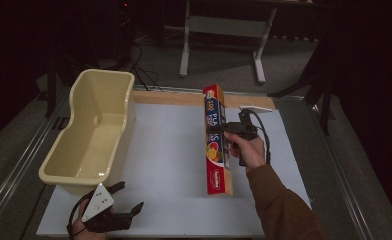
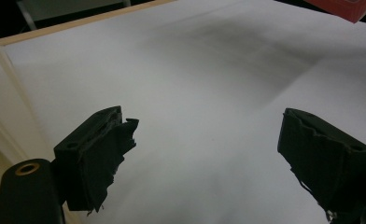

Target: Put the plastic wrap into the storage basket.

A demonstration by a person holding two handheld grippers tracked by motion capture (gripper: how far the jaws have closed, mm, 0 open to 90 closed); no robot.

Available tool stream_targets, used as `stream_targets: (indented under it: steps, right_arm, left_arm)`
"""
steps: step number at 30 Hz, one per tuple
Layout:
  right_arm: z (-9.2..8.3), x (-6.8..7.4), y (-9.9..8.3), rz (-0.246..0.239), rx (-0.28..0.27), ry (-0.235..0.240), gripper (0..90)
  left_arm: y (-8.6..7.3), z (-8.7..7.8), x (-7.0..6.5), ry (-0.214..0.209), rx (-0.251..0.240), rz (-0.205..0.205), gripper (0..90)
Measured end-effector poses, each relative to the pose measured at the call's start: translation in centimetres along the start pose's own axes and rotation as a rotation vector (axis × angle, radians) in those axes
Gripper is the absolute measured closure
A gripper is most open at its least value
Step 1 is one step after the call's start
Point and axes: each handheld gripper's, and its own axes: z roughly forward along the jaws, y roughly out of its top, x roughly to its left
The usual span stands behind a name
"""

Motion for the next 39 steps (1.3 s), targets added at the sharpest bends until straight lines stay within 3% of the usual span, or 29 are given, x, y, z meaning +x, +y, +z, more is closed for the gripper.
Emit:
stream_targets:
  steps: [3, 7, 8, 10, 12, 13, 15, 18, 20, 29, 39]
  right_arm:
    - [0.6, 0.6, 0.2, 0.031, -0.014, 0.051, 40.2]
    - [1.0, 1.2, 0.4, 0.050, -0.039, 0.080, 40.1]
    - [1.3, 1.6, 0.6, 0.069, -0.047, 0.118, 40.2]
    - [1.6, 2.1, 0.7, 0.077, -0.059, 0.140, 40.1]
    - [1.6, 2.1, 0.7, 0.077, -0.059, 0.140, 40.1]
    - [2.1, 3.1, 0.9, 0.063, -0.071, 0.136, 40.2]
    - [2.4, 3.9, 1.0, 0.057, -0.075, 0.142, 40.1]
    - [2.6, 4.3, 1.0, 0.054, -0.074, 0.147, 40.1]
    - [3.4, 6.1, 1.4, 0.040, -0.079, 0.159, 40.2]
    - [5.4, 9.1, 2.1, 0.028, -0.065, 0.198, 40.1]
    - [9.2, 12.8, 2.5, 0.041, -0.055, 0.238, 40.1]
  left_arm:
    - [0.0, 0.0, 0.0, 0.001, -0.002, -0.003, 15.3]
    - [0.0, 0.1, 0.0, -0.001, 0.002, 0.000, 15.3]
    - [0.0, 0.1, 0.0, -0.002, 0.002, 0.001, 15.3]
    - [0.0, 0.1, 0.0, -0.002, 0.001, -0.001, 15.3]
    - [0.0, 0.1, 0.0, -0.001, 0.000, -0.003, 15.3]
    - [-0.1, 0.0, 0.0, -0.001, -0.003, -0.006, 15.3]
    - [-0.1, 0.0, 0.0, -0.002, -0.004, -0.005, 15.3]
    - [-0.1, 0.0, 0.1, -0.002, -0.003, -0.004, 15.3]
    - [-0.1, 0.0, 0.0, -0.002, -0.004, -0.003, 15.3]
    - [-0.1, 0.0, 0.0, 0.000, -0.007, -0.006, 15.3]
    - [-0.2, -0.2, -0.1, -0.001, -0.016, -0.010, 15.4]
